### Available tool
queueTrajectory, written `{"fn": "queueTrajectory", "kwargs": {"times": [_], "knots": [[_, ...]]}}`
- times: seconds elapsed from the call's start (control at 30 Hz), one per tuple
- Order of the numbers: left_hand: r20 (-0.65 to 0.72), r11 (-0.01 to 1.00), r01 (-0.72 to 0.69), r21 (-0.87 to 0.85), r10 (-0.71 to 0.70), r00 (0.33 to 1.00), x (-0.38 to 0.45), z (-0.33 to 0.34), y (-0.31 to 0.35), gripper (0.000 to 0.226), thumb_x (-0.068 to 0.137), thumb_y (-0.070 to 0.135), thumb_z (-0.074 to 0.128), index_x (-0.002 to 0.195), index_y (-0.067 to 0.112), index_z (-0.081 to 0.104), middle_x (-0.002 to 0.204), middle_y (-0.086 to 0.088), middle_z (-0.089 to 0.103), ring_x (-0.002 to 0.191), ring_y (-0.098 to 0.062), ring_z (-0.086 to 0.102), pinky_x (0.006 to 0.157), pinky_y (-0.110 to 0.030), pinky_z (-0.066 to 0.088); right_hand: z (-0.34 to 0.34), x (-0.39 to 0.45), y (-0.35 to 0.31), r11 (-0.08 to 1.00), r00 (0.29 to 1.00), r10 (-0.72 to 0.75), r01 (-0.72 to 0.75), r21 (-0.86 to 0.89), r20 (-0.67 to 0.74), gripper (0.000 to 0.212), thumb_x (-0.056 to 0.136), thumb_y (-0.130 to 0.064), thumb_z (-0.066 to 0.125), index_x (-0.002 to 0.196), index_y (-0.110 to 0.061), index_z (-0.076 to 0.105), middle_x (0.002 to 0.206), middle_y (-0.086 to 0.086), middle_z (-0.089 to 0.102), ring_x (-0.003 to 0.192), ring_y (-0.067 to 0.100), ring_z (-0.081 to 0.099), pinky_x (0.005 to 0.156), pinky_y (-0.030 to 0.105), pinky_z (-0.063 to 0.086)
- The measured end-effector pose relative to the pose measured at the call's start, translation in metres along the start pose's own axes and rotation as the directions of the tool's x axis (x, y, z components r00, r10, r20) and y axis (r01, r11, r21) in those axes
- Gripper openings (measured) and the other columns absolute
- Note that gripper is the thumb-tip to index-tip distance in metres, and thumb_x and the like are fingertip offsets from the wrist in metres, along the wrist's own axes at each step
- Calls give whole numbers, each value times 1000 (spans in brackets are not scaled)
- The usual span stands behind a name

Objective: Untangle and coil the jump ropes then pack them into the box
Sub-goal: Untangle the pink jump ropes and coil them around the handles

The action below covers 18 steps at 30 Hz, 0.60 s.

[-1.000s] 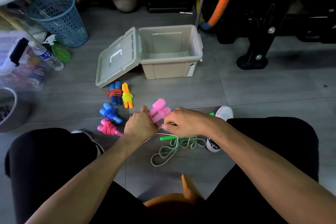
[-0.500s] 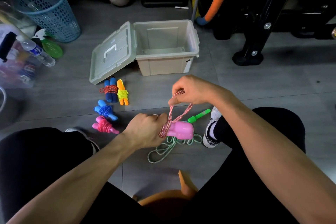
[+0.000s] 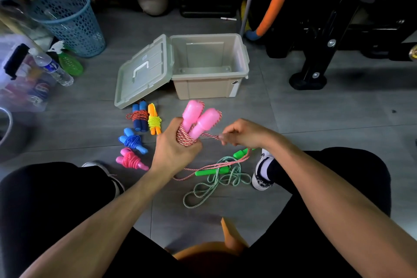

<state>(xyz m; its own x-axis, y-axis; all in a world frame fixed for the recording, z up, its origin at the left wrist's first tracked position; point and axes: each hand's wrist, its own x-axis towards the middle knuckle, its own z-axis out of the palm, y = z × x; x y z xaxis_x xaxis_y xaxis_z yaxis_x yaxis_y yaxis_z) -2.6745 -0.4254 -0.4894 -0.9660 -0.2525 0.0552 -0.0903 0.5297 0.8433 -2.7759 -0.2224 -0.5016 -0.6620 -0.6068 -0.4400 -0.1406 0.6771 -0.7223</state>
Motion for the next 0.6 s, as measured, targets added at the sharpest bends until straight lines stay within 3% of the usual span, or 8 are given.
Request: {"fn": "queueTrajectory", "kwargs": {"times": [0.1,0.2,0.3,0.4,0.5,0.6], "knots": [[-42,986,154,66,-152,988,10,-1,-4,28,71,20,70,91,22,51,76,3,61,55,-4,52,47,-13,39,15,-1,-15,989,999,-26,31,-147,34,32,98,-35,56,74,-17,66,61,-3,56,54,9,46,57,29,40],[50,930,193,312,-219,975,17,0,-18,37,72,31,60,106,24,50,101,2,69,79,-24,65,68,-29,52,25,-10,-37,947,994,-87,103,-305,64,36,99,-36,51,67,-19,52,62,-3,53,56,14,47,59,35,38],[188,761,10,649,-173,967,12,9,-23,36,81,34,57,110,17,43,98,-12,67,88,-39,65,67,-38,49,19,-22,-55,926,990,-128,143,-349,66,32,99,-31,48,70,-19,48,62,-5,51,56,15,47,56,35,36],[345,565,-238,790,-89,934,3,19,-20,39,85,36,55,116,16,42,98,-13,66,90,-38,66,68,-38,47,9,-24,-64,920,989,-134,146,-364,60,27,98,-31,52,75,-18,57,62,-10,53,53,3,48,50,24,34],[547,486,-484,727,14,837,-3,21,-20,52,86,44,55,130,22,39,102,-7,67,94,-36,66,68,-36,46,-4,-16,-59,911,991,-130,129,-391,23,23,94,-38,62,75,-25,57,66,-12,54,60,6,53,55,28,38],[637,531,-682,503,306,707,-2,13,-24,45,77,46,63,114,26,46,89,-2,68,78,-35,67,59,-35,48,-25,-8,-44,949,994,-97,74,-308,-58,24,82,-41,75,70,-27,59,63,-10,56,57,7,49,55,28,37]]}}
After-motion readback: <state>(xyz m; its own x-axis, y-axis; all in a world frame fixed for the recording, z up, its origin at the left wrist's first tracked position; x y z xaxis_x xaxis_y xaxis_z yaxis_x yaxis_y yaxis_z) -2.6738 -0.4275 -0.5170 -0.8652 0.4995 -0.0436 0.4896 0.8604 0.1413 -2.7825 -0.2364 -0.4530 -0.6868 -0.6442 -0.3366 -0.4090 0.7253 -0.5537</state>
